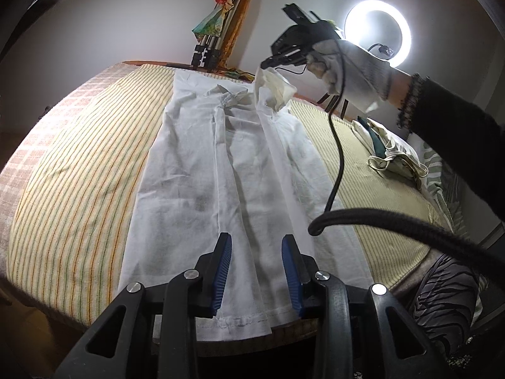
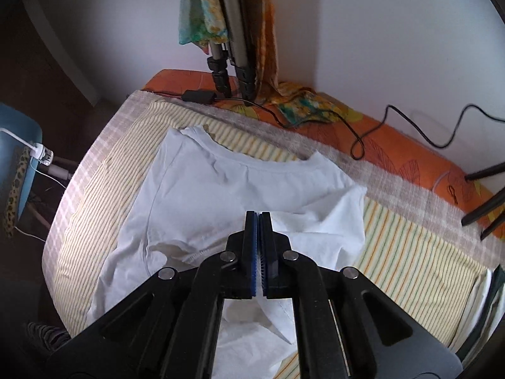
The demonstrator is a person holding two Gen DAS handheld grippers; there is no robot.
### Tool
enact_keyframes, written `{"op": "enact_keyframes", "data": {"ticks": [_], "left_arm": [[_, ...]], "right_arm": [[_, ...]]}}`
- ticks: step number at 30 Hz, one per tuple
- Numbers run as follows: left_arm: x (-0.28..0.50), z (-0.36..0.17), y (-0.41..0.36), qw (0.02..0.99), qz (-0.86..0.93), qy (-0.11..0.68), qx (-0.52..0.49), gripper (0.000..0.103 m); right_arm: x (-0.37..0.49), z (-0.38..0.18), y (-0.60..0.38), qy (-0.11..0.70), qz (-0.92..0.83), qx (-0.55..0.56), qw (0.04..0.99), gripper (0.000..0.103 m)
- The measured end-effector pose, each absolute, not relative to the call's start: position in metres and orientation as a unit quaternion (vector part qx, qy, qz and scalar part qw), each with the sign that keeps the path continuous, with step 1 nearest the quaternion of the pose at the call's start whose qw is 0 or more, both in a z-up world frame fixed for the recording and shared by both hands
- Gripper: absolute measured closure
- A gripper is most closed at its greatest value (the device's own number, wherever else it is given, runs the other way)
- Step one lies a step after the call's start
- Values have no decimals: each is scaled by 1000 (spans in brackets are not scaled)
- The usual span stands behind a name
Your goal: Fold small clothes
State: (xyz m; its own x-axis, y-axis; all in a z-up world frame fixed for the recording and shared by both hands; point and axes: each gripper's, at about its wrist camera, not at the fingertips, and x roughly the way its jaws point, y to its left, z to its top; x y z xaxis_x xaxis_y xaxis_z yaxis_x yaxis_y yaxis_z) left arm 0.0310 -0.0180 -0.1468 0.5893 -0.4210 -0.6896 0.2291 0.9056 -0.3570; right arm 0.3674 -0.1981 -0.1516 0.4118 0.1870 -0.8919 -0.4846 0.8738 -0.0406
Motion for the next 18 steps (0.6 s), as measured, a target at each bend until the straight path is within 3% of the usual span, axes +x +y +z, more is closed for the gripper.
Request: {"op": "enact_keyframes", "data": {"ticks": [6, 10, 12, 14, 18], "left_arm": [[34, -149, -10, 883, -175, 417, -124, 71], [35, -149, -4, 886, -160, 416, -124, 71], [34, -146, -3, 891, -151, 413, -114, 71], [33, -145, -1, 893, -143, 413, -108, 71], [27, -140, 4, 896, -135, 410, -101, 71]], "right_arm": [[393, -190, -159, 509, 210, -165, 818, 100], [410, -212, -158, 538, 225, -113, 805, 99], [411, -211, -160, 539, 220, -101, 807, 88], [405, -197, -165, 527, 224, -89, 815, 56], [375, -141, -189, 479, 253, -54, 839, 51]]}}
